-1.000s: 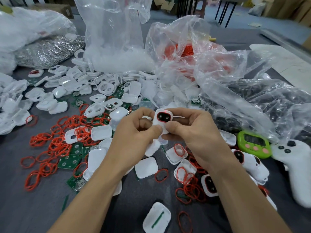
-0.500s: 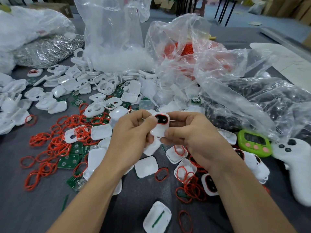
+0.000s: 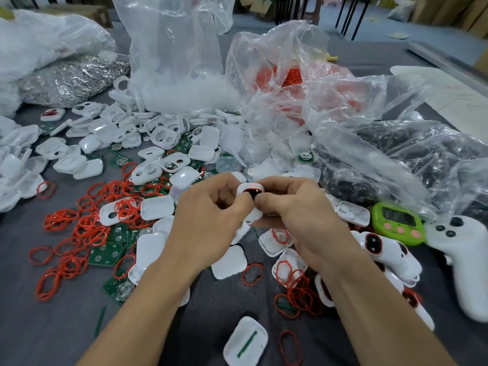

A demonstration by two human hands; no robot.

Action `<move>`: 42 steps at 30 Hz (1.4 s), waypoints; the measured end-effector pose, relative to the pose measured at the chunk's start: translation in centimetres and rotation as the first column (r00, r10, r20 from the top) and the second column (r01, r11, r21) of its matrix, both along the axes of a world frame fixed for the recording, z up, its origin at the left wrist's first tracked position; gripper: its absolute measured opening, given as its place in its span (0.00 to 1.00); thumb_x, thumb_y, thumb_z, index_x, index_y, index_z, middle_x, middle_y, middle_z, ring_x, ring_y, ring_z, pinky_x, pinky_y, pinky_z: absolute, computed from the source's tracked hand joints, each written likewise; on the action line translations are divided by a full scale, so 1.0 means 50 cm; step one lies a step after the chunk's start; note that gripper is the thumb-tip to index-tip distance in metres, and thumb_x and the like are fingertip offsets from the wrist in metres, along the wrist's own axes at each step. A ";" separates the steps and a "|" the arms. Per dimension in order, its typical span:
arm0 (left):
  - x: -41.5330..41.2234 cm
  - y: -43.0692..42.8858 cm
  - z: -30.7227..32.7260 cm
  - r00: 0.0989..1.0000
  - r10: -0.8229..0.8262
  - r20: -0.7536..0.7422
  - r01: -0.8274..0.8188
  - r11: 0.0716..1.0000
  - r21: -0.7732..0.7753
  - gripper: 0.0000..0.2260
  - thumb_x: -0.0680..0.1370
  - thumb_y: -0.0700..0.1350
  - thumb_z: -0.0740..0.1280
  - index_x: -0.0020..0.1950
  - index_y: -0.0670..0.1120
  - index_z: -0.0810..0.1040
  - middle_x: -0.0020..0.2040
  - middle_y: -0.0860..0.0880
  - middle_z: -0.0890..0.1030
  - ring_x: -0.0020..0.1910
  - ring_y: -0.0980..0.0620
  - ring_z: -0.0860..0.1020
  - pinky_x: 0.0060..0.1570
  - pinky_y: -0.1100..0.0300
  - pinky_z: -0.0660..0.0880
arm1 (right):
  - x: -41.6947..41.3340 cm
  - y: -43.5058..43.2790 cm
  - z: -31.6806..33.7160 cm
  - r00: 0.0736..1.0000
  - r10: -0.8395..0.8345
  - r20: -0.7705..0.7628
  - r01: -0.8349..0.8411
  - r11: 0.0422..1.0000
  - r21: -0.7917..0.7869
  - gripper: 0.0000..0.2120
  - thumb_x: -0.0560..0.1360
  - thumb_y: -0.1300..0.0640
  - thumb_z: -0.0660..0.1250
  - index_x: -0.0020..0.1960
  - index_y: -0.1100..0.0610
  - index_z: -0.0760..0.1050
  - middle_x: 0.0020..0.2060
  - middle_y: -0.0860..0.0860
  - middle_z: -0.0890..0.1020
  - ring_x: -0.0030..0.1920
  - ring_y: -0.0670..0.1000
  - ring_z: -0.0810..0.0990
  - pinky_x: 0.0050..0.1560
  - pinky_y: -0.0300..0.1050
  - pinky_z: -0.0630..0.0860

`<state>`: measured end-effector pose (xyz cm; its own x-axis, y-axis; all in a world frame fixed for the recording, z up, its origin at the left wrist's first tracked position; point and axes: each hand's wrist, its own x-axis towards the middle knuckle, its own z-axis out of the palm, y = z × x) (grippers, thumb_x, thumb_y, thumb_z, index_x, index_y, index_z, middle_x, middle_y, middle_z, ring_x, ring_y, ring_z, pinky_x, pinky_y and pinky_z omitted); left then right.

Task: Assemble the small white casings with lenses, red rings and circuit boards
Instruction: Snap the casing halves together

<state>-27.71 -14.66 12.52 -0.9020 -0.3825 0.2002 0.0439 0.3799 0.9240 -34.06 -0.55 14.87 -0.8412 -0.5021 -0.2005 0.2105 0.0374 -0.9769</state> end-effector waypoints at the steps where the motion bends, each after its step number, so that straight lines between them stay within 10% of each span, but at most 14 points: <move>1: 0.000 -0.001 0.000 1.000 -0.016 0.007 0.016 1.000 0.014 0.10 0.71 0.55 0.66 0.40 0.50 0.80 0.26 0.52 0.76 0.27 0.51 0.75 0.29 0.54 0.73 | 0.000 0.000 0.000 1.000 -0.011 0.004 0.011 1.000 0.002 0.18 0.75 0.73 0.68 0.37 0.53 0.87 0.34 0.53 0.87 0.34 0.49 0.86 0.35 0.38 0.81; 8: 0.000 0.000 0.001 0.997 -0.059 0.056 0.056 0.997 0.054 0.09 0.70 0.53 0.66 0.42 0.49 0.80 0.27 0.53 0.73 0.29 0.52 0.73 0.35 0.40 0.78 | 0.002 0.000 0.001 0.995 -0.054 -0.085 0.059 0.996 0.060 0.20 0.73 0.71 0.71 0.37 0.47 0.88 0.35 0.52 0.87 0.35 0.50 0.86 0.37 0.42 0.82; 19: -0.007 -0.002 0.000 1.000 -0.013 0.011 0.012 0.996 0.086 0.08 0.70 0.54 0.68 0.35 0.52 0.80 0.27 0.48 0.74 0.27 0.54 0.72 0.27 0.57 0.71 | 0.002 0.003 -0.001 0.999 0.033 -0.040 -0.032 0.999 0.007 0.17 0.76 0.73 0.68 0.42 0.53 0.87 0.39 0.53 0.88 0.40 0.49 0.87 0.41 0.41 0.84; 24: -0.010 -0.006 -0.006 0.999 -0.006 0.043 0.001 0.994 0.110 0.10 0.73 0.54 0.71 0.37 0.49 0.78 0.27 0.49 0.72 0.28 0.54 0.71 0.34 0.44 0.77 | 0.003 0.003 -0.004 0.995 0.073 -0.063 -0.071 0.997 0.028 0.17 0.75 0.74 0.65 0.50 0.55 0.86 0.40 0.53 0.87 0.36 0.46 0.84 0.43 0.40 0.83; 32: -0.010 0.005 -0.007 0.998 0.048 0.047 -0.051 0.998 0.049 0.09 0.73 0.52 0.70 0.37 0.48 0.79 0.28 0.52 0.77 0.29 0.54 0.74 0.34 0.50 0.76 | 0.009 -0.003 -0.011 0.997 0.067 -0.033 -0.067 0.998 -0.009 0.11 0.75 0.75 0.69 0.52 0.64 0.82 0.38 0.58 0.85 0.38 0.52 0.85 0.44 0.43 0.83; 37: -0.003 0.001 0.002 0.996 -0.075 0.048 0.064 0.978 0.200 0.09 0.69 0.52 0.68 0.37 0.46 0.79 0.31 0.41 0.77 0.29 0.52 0.72 0.31 0.58 0.69 | 0.005 -0.004 -0.010 0.995 -0.088 -0.046 0.093 0.989 0.116 0.19 0.64 0.78 0.71 0.43 0.55 0.86 0.34 0.54 0.86 0.34 0.53 0.84 0.33 0.40 0.79; 42: 0.000 0.003 0.002 0.996 -0.094 0.004 0.092 0.980 0.174 0.06 0.64 0.48 0.65 0.36 0.47 0.78 0.29 0.41 0.75 0.28 0.55 0.72 0.30 0.60 0.69 | 0.008 -0.011 -0.016 0.987 -0.140 -0.080 0.151 0.976 0.156 0.19 0.60 0.72 0.71 0.42 0.51 0.87 0.35 0.53 0.87 0.36 0.53 0.83 0.45 0.55 0.83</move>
